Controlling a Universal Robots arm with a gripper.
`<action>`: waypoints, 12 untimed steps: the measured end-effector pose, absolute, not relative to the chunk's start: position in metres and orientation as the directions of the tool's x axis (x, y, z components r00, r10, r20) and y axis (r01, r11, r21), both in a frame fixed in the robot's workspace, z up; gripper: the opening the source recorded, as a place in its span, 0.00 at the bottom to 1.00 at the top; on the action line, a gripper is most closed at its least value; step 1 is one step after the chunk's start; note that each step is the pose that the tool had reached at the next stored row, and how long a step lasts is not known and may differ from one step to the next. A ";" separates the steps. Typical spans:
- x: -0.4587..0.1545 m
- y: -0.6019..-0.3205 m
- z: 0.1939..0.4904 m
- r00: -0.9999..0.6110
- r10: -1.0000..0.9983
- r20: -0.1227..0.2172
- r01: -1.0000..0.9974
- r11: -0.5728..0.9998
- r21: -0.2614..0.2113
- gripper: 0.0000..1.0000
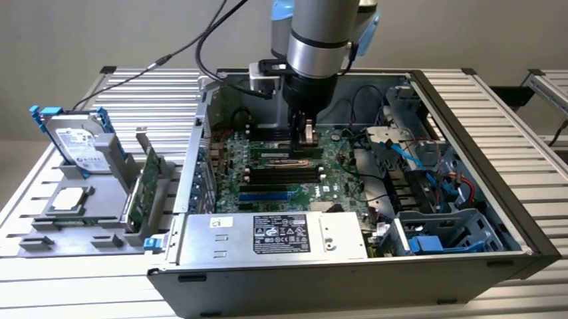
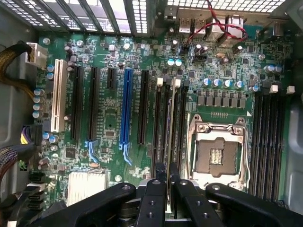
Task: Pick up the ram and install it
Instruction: 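Insert the ram into the slot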
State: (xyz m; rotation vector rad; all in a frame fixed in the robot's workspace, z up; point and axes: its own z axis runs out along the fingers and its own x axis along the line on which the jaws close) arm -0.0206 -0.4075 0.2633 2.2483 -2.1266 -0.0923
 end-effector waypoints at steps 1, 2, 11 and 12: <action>-0.021 -0.408 0.261 0.055 -0.998 -0.012 -0.996 -0.056 0.074 0.14; -0.021 -0.408 0.260 0.056 -0.998 -0.012 -0.996 -0.057 0.074 0.14; -0.021 -0.408 0.243 0.063 -0.998 -0.012 -0.995 -0.063 0.074 0.14; -0.021 -0.408 0.241 0.063 -0.998 -0.012 -0.995 -0.064 0.074 0.14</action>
